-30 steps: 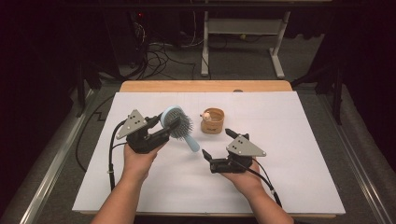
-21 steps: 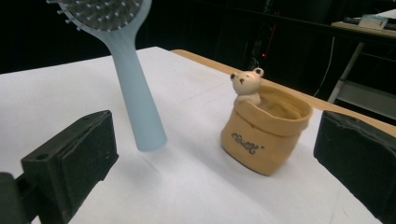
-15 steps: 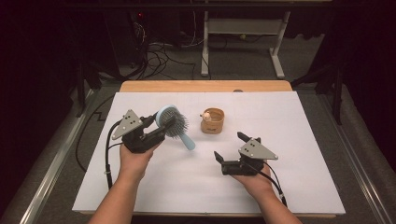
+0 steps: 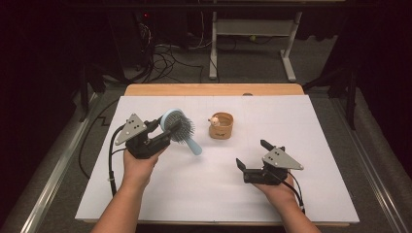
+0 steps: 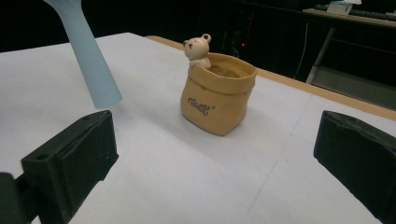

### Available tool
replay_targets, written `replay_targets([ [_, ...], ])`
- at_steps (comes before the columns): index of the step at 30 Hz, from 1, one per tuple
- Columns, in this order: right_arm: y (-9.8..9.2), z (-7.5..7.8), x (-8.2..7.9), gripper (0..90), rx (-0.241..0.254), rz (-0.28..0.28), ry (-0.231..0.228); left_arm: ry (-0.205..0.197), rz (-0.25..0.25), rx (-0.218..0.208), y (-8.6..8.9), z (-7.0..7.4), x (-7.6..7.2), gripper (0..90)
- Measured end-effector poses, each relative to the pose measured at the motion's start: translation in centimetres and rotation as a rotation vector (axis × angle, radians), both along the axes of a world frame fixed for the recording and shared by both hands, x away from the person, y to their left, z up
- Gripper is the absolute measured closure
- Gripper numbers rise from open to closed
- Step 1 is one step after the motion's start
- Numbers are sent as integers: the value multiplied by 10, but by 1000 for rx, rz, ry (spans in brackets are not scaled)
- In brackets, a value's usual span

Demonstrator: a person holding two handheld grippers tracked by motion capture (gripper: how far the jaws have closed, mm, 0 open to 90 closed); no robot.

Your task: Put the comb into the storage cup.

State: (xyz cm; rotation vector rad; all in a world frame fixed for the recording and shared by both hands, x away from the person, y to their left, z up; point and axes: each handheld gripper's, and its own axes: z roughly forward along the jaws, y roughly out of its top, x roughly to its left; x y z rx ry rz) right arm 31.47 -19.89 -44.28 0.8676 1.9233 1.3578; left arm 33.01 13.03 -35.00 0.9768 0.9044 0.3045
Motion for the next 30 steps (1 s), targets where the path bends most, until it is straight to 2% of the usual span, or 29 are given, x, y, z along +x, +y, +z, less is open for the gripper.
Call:
replay_targets([
  [15,-30,-6,-5,0,5,-57,3,-7,14,-8,6,2,0,575],
  [30,-53,-7,-14,0,22,-85,0,-10,23,-10,6,1,3,575],
])
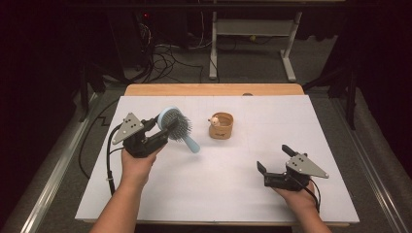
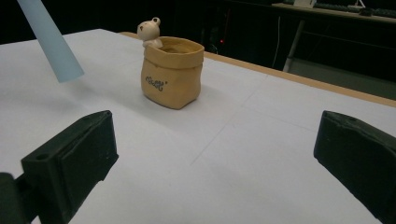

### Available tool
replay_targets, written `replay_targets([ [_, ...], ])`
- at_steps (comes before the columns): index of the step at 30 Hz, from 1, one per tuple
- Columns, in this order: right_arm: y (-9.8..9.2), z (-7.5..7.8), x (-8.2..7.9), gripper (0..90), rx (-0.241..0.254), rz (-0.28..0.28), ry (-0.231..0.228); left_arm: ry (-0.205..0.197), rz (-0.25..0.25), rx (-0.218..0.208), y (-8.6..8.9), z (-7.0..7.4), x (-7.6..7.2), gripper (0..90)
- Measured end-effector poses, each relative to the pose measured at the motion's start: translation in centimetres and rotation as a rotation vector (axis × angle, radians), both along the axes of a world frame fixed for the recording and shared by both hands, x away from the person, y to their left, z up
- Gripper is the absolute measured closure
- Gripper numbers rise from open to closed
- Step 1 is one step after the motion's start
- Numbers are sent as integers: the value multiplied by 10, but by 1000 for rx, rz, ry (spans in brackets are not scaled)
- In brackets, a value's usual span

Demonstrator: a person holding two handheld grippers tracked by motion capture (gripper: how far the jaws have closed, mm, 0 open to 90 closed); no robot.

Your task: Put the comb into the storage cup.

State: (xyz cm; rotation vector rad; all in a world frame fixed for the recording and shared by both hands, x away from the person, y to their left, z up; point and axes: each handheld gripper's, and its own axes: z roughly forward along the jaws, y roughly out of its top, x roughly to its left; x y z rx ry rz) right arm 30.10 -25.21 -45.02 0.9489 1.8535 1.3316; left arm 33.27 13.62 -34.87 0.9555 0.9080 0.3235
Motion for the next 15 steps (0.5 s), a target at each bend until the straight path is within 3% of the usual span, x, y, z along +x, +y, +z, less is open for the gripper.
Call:
replay_targets([
  [15,-9,-2,-3,0,15,-15,-7,-4,-6,-12,-7,10,6,575],
])
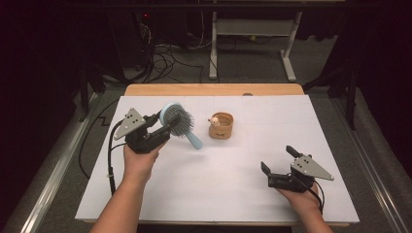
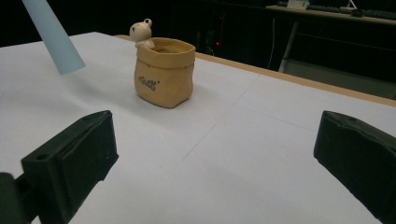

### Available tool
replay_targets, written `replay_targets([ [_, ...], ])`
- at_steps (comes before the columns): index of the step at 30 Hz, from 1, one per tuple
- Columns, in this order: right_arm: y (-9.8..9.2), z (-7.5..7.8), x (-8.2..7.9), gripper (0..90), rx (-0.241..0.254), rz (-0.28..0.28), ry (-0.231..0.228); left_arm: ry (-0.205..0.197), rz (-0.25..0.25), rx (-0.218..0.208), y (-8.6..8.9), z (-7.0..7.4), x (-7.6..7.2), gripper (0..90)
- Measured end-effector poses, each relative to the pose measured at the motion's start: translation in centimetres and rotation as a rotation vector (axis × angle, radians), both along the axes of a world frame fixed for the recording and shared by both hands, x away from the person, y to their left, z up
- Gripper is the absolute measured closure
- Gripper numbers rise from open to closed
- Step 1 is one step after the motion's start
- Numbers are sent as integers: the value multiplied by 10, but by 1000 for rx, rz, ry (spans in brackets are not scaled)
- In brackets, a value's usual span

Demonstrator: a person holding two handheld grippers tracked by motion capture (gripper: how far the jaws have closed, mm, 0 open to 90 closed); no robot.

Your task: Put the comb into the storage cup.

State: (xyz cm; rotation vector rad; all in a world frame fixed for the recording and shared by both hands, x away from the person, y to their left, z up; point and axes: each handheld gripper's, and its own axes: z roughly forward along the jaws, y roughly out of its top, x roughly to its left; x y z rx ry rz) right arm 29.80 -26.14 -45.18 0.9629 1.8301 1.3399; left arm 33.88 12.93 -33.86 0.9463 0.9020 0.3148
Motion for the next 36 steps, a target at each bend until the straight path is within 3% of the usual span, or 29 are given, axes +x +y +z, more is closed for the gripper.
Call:
replay_targets([
  [19,0,-1,-1,0,-2,3,-9,8,-17,-25,-16,17,14,576],
  [36,-1,0,-1,0,7,-2,-11,-25,-40,-36,-34,42,24,578],
])
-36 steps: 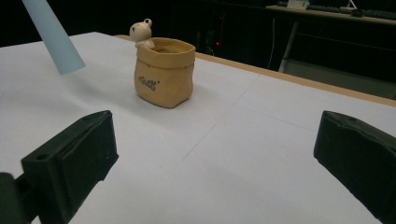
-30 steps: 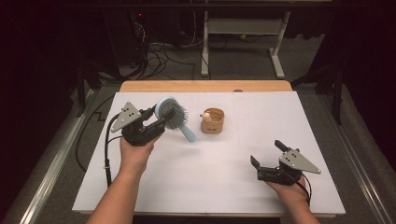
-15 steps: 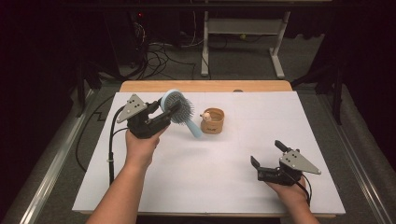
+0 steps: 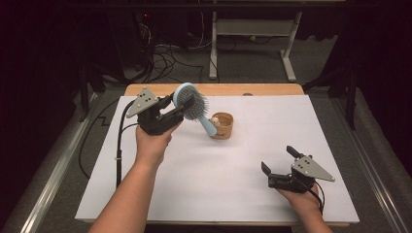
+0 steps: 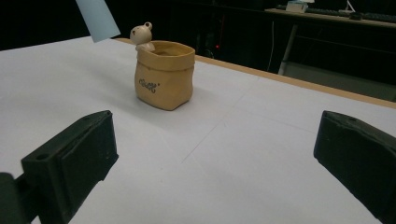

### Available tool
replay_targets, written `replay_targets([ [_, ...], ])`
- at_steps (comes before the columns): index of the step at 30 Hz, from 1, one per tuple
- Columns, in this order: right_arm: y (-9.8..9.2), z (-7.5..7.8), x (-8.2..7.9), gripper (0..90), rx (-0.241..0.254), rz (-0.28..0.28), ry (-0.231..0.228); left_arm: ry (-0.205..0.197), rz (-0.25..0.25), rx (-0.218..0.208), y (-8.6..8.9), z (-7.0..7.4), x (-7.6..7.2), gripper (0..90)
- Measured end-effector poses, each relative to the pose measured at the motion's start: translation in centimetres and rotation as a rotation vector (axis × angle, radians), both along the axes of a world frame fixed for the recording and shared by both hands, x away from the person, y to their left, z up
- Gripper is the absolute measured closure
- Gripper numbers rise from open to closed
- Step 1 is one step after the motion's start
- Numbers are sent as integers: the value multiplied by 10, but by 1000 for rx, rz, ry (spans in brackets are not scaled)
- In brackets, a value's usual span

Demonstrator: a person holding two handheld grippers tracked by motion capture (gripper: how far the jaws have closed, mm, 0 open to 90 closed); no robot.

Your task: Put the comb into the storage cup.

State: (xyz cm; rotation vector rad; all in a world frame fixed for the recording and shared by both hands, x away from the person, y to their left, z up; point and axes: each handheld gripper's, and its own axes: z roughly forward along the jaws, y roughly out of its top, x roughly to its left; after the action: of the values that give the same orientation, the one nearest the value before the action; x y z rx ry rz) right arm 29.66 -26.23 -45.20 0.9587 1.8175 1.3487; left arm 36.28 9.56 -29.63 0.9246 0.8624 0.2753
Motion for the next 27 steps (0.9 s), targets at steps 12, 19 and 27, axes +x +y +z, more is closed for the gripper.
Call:
replay_targets([
  [12,-1,0,0,0,8,1,-3,-9,-15,-2,-18,10,13,578],
  [19,-1,0,0,0,10,3,-4,-13,-9,-2,-24,15,24,578],
  [27,-1,0,0,0,15,4,-4,-13,0,0,-32,16,37,578],
])
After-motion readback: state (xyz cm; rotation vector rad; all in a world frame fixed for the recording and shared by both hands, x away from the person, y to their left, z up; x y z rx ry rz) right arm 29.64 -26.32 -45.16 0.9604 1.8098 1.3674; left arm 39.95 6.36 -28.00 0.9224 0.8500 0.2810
